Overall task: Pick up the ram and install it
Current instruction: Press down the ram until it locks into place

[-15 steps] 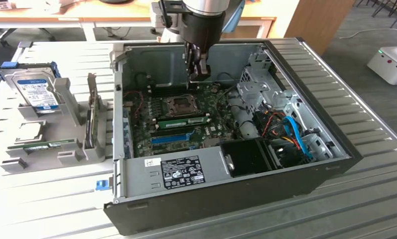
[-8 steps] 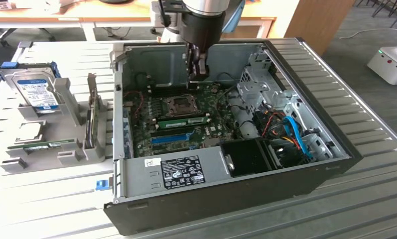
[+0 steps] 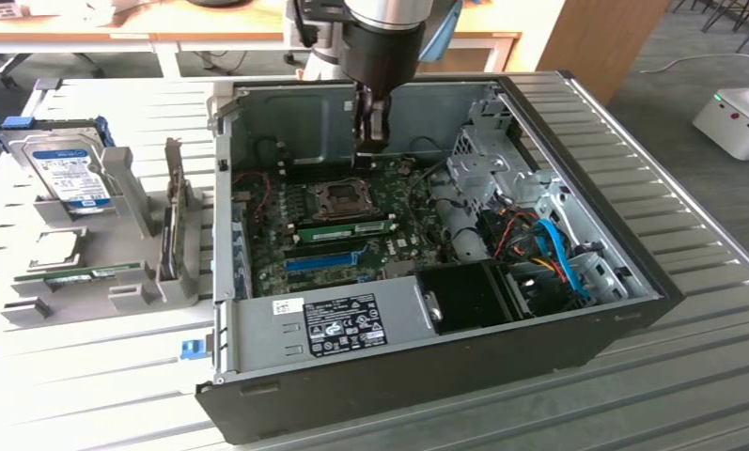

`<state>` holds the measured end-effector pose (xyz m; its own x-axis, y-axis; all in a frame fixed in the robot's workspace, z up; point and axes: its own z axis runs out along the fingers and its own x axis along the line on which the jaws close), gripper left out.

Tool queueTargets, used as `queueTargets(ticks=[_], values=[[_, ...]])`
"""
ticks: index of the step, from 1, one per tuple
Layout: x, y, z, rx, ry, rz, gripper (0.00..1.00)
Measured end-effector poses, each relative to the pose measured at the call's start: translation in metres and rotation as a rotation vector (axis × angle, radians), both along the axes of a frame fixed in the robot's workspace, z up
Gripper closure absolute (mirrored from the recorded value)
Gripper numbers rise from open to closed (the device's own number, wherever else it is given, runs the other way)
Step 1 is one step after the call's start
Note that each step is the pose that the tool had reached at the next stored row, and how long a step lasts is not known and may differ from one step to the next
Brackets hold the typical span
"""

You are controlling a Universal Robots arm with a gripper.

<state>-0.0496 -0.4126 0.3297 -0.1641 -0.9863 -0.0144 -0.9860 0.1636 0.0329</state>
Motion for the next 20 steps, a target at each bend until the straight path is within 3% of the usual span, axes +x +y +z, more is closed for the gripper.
queueTargets(ticks=[20], values=[[0.0,0.0,-0.0009,0.0,0.0,-0.31,0.89]])
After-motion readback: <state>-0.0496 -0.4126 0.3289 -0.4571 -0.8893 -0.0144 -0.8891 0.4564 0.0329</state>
